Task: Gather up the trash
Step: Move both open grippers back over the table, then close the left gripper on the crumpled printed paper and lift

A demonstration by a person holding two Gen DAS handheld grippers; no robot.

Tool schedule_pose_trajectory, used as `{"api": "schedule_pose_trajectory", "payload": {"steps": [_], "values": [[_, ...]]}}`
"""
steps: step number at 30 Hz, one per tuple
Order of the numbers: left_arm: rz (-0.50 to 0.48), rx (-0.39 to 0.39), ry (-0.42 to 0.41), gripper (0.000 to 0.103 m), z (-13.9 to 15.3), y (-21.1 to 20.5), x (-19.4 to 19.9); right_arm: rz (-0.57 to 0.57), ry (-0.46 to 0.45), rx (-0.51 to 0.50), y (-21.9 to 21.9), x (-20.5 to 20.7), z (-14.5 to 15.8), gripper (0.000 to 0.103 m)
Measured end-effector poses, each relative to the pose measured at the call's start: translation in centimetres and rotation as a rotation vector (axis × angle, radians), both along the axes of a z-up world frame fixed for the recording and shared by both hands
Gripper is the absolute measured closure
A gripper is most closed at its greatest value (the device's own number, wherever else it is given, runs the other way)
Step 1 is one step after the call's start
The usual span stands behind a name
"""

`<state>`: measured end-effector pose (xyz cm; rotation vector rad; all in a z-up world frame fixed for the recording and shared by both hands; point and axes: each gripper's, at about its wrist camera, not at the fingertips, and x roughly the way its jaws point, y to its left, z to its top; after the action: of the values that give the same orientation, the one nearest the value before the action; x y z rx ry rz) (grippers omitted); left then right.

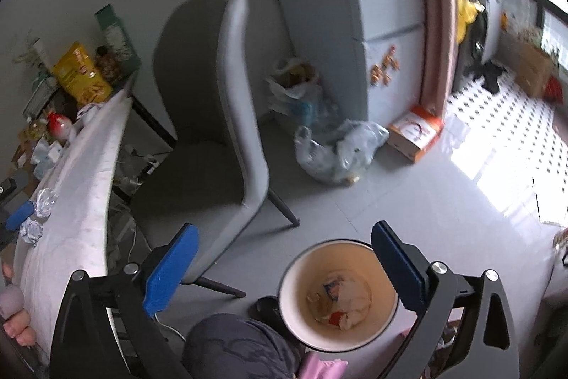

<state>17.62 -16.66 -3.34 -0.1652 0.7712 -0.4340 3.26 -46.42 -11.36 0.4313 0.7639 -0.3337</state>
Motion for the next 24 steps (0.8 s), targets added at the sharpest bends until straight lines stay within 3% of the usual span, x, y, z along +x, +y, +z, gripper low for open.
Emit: {"api": "schedule_pose_trajectory", "payload": {"steps": [5,10,16,24], "values": [[0.121,-0.019,-0.079,0.006,1.7,5.1,-0.3,0.073,-0.045,-0.002,3.6,1.6,2.4,0.007],[0.259,0.022,-0.154,0.006,2.4,9.6,-0.8,0.202,-0.115,0.037,6.8,3.0,4.4,0.007],[0.325,0.038,-0.182,0.006,3.0,13.7,-1.5,0.311,-0.197,-0.021,11.6,4.2,6.5,0.008],[0.365,-0.006,-0.16,0.006,2.6,19.0,-2.5,0.442,-0.2,-0.01,16.9,7.0,7.2,0.008]]}}
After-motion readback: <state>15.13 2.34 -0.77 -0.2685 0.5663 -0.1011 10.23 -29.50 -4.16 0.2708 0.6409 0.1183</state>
